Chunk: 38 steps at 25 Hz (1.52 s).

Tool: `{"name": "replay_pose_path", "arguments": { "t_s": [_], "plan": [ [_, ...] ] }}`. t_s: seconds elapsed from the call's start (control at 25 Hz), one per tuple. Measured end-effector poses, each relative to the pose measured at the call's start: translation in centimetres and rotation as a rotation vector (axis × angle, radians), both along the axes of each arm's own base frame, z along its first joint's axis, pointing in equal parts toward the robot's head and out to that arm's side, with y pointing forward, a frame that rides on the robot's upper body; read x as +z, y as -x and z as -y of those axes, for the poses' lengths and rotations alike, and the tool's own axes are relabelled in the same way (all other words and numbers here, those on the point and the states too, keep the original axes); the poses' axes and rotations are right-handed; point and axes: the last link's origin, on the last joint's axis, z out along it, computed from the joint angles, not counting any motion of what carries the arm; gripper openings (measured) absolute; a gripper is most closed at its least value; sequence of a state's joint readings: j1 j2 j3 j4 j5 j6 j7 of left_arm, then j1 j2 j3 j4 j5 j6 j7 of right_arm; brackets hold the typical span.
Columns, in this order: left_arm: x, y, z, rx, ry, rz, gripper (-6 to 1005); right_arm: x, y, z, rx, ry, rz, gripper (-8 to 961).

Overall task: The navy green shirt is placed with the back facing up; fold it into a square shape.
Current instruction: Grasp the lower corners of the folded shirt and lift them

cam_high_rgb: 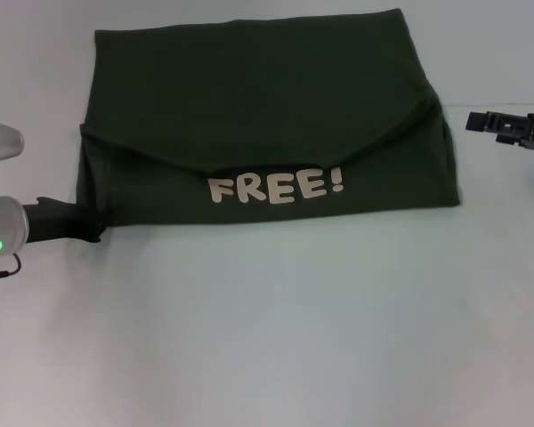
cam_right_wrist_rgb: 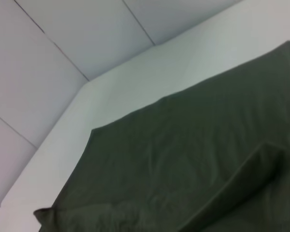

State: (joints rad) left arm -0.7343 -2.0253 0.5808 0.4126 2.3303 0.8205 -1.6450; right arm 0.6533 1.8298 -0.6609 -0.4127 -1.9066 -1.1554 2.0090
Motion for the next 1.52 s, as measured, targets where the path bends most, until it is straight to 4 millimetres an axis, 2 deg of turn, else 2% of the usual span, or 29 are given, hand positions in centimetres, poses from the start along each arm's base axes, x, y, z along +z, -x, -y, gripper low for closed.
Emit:
{"name": "replay_pose_path", "arguments": {
  "t_s": [0.08,0.44,0.72,1.52],
  "plan": [
    [0.1,-0.2,0.0,-0.002,0.006,0.009,56,0.2,0.1,-0.1,-0.011,0.024,0.004,900],
    [0.6,-0.6,-0.5,0.002,0.002,0.024,50,0.8,1.2,-1.1,-0.139,0.215,0.096,899],
    [0.6,-0.8,-0.5,0.003,0.007,0.033,51,0.2,2.1,-1.8,-0.16,0.256,0.159,900],
    [0.4,-0.8,-0.4,0.005,0.023,0.03,49,-5.4,2.2,-3.4,-0.172,0.181,0.363,899]
  ]
}}
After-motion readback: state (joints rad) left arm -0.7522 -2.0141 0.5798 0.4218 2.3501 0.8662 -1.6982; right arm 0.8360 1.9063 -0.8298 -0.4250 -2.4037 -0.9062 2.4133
